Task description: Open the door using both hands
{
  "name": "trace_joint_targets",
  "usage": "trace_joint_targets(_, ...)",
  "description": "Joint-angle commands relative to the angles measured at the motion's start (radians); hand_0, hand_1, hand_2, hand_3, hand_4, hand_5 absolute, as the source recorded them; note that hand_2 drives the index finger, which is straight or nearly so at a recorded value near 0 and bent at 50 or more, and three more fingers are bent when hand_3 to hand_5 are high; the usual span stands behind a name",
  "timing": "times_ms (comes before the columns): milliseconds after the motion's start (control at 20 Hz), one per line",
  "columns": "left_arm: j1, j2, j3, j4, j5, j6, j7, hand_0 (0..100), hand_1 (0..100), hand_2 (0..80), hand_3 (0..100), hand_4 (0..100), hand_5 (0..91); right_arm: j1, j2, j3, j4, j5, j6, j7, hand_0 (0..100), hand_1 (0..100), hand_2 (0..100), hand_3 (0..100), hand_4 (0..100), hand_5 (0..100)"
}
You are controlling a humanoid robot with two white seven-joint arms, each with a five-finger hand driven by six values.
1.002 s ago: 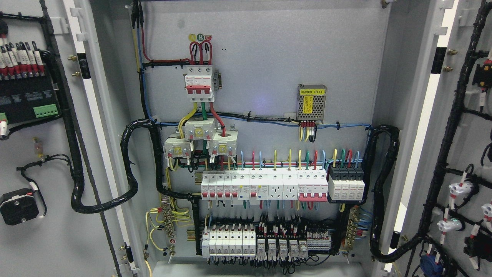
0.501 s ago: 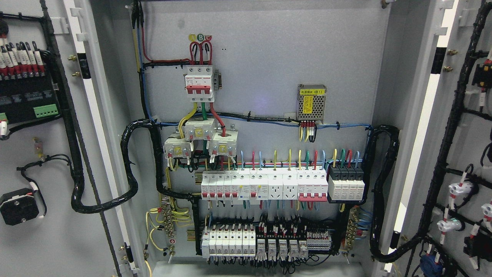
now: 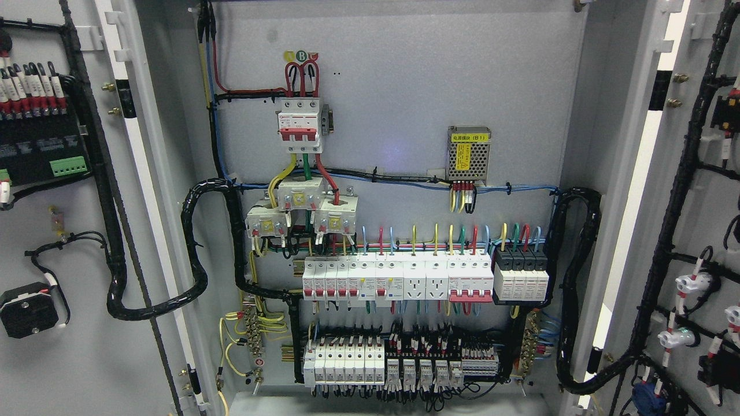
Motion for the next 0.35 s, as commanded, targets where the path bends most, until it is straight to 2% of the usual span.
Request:
trace_joint_targets(0, -0.020, -0.029, 0.032, -0.028, 0.001, 0.002, -0.004, 0, 0, 0.0, 0, 3, 0.0, 0.001, 0.002, -0.007, -0.005, 0.000, -0.001, 0.001, 0, 0, 0, 0, 0, 0)
trace_joint_targets(301, -0.020, -0.030, 0.032, -0.028, 0.000, 0.002, -0.004, 0, 0, 0.0, 0, 3, 0.0, 0.003, 0.002, -0.004, -0.005, 0.002, -0.001, 0.001, 0, 0, 0, 0, 0, 0)
